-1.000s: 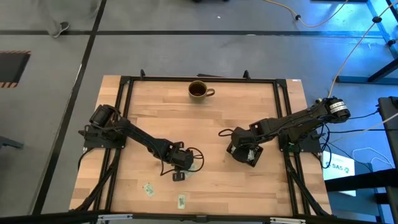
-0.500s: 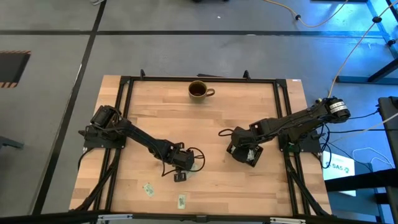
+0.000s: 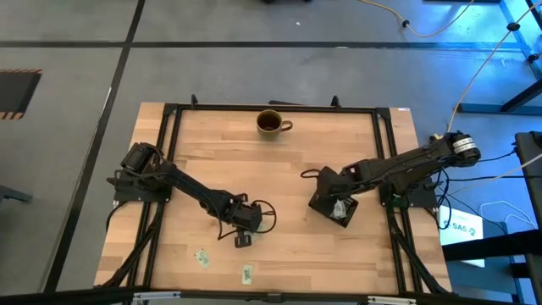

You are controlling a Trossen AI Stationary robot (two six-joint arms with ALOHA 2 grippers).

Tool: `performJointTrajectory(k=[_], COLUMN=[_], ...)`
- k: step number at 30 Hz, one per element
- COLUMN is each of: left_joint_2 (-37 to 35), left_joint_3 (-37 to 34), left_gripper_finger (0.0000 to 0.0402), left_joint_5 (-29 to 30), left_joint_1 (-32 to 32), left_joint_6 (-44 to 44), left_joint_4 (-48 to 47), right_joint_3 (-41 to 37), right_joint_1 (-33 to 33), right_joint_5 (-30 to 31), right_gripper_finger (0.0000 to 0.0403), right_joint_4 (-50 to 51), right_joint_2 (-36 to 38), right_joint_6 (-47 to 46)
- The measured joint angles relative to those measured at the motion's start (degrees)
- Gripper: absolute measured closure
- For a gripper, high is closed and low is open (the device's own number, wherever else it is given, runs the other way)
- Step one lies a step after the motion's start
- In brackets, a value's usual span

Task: Pick and place Stevia / Truvia into bins
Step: Put the stevia packet into the black bin

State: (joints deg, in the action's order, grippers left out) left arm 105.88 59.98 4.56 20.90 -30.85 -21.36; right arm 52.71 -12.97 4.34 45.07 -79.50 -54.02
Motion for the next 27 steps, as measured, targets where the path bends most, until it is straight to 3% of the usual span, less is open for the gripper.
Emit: performJointTrajectory(k=[9, 18, 27], left_joint_2=[-3.55, -3.73, -3.82], left_joint_3=[-0.03, 0.03, 0.77], left_gripper_finger=[0.0399, 0.0399, 0.0398], left_joint_5=[5.90, 15.04, 22.66], left_joint_1=[-0.45, -0.91, -4.06], left_joint_6=[-0.51, -7.12, -8.95], left_joint_4=[1.22, 13.50, 24.13], right_joint_3=[0.02, 0.02, 0.02], right_joint_1=[-0.01, 0.06, 0.11], right_joint_5=[0.68, 1.24, 4.67], right_gripper_finger=[0.0272, 0.0272, 0.0272], right_joint_4=[-10.81, -24.62, -26.31], right_joint_2=[3.19, 2.73, 2.73], right_joint_6=[0.22, 0.38, 0.31])
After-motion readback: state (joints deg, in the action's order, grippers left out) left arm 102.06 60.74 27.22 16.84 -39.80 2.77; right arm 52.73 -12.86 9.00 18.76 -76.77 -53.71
